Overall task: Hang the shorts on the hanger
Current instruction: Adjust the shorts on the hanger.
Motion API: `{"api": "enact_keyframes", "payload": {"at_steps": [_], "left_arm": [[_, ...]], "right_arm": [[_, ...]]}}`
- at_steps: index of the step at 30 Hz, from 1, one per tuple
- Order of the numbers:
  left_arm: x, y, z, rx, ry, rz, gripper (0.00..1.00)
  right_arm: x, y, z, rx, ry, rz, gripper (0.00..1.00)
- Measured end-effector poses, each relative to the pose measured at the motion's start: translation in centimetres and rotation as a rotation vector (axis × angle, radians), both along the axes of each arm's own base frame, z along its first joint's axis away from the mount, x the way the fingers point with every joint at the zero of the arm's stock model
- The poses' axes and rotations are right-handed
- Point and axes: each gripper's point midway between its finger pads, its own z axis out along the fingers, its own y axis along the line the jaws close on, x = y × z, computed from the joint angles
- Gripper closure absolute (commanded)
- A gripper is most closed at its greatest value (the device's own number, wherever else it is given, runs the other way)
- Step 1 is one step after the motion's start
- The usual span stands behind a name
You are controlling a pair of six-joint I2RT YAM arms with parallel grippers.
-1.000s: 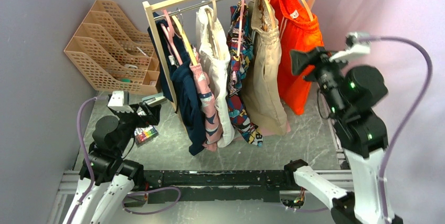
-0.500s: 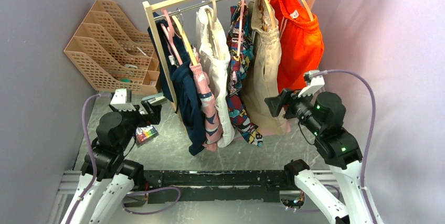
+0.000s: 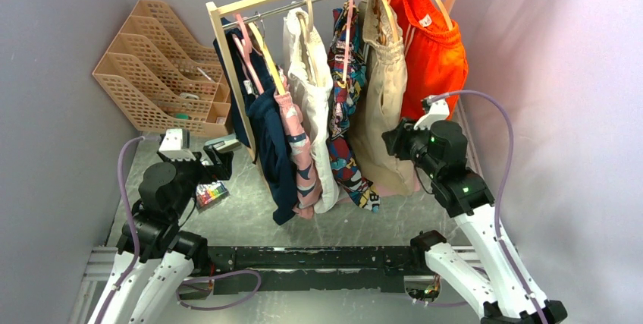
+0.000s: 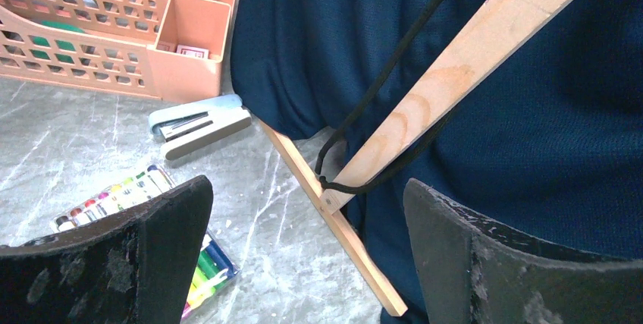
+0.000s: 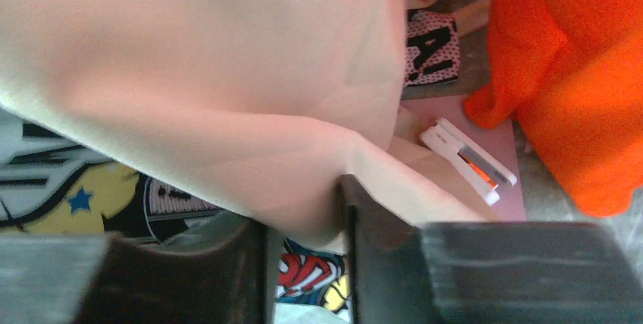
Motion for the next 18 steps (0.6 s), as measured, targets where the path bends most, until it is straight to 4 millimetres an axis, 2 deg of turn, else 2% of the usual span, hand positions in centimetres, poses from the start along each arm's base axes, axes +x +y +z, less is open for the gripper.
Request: {"api": "enact_keyframes", "payload": {"at_steps": [2, 5, 11, 14, 17, 18], "left_arm": [[0.0, 0.0, 0.0, 0.0, 0.0, 0.0, 0.01], [0.0, 0.0, 0.0, 0.0, -0.001, 0.0, 0.01], [0.0, 0.0, 0.0, 0.0, 0.001, 0.0, 0.01], [0.0, 0.0, -0.1, 0.001, 0.004, 0.001, 0.01], [0.0, 0.0, -0.1, 0.001, 0.003, 0.002, 0.01], [0.0, 0.0, -0.1, 0.001, 0.003, 0.002, 0.01]], "right_arm": [[0.4, -0.9, 0.0, -0.003, -0.007, -0.062, 0.77], [0.5, -2.9, 1.1, -0.011, -0.046, -0.171, 0.81], [0.4, -4.9, 2.3, -0.015, -0.08, -0.278, 0.84], [-0.1, -5.3, 2.2, -0.02, -0.08, -0.291, 1.0], [-0.6, -5.7, 2.1, -0.018, -0.076, -0.302, 1.0], [-0.8, -5.9, 2.1, -0.015, -0.075, -0.314, 0.94]]}}
